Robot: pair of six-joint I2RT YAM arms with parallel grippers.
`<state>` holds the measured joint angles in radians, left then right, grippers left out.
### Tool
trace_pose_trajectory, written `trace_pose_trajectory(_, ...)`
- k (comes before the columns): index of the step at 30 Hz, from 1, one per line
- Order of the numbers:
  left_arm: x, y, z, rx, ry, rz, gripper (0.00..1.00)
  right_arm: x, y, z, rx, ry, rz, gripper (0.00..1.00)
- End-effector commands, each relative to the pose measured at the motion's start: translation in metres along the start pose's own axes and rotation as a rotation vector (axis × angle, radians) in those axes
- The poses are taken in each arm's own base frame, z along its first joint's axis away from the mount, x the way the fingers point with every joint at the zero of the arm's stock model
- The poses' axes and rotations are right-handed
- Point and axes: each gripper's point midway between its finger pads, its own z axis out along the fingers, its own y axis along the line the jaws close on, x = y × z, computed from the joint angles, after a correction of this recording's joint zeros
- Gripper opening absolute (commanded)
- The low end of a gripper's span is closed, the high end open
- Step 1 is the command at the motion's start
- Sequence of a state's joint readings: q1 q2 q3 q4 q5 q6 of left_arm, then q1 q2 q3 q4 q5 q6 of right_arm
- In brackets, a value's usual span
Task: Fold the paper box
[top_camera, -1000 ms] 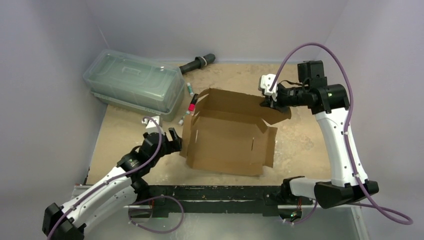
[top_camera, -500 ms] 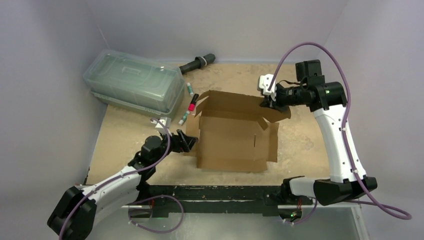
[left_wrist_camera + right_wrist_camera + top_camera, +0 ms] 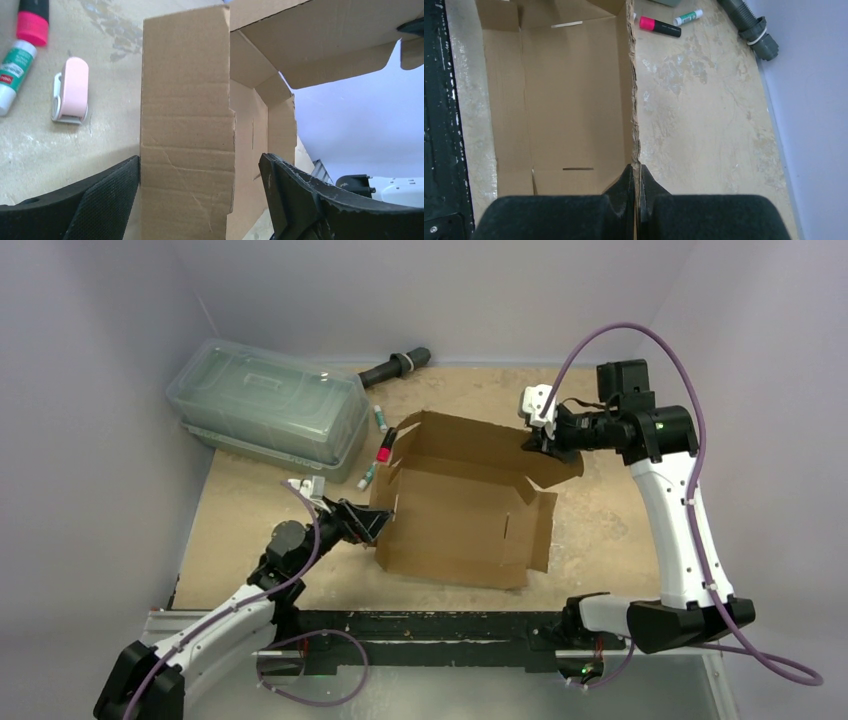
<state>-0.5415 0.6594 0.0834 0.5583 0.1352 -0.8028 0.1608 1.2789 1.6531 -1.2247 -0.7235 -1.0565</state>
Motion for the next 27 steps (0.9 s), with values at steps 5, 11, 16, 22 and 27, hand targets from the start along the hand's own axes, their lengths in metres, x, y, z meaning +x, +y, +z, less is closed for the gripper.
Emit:
trace_pose_trajectory(5, 0.001, -0.023, 0.006, 0.115, 0.026, -0.057, 0.87, -0.01, 0.011, -0.004, -0.031, -0.029, -0.034, 0.0)
trace_pose_trajectory(11, -0.005, -0.031, 0.013, 0.14, 0.032, -0.058, 0.87, -0.037, -0.014, -0.019, 0.07, -0.041, -0.133, 0.0)
trace_pose_trajectory(16, -0.006, -0.027, 0.029, 0.12, 0.047, -0.035, 0.87, -0.057, -0.029, -0.025, 0.112, -0.07, -0.196, 0.0)
trace_pose_trajectory(22, -0.005, -0.018, 0.04, 0.109, 0.042, -0.02, 0.87, -0.036, -0.017, -0.008, 0.083, -0.049, -0.182, 0.0)
trace_pose_trajectory(27, -0.001, -0.014, 0.049, 0.107, 0.067, -0.006, 0.86, -0.018, 0.0, 0.004, 0.061, -0.035, -0.195, 0.0)
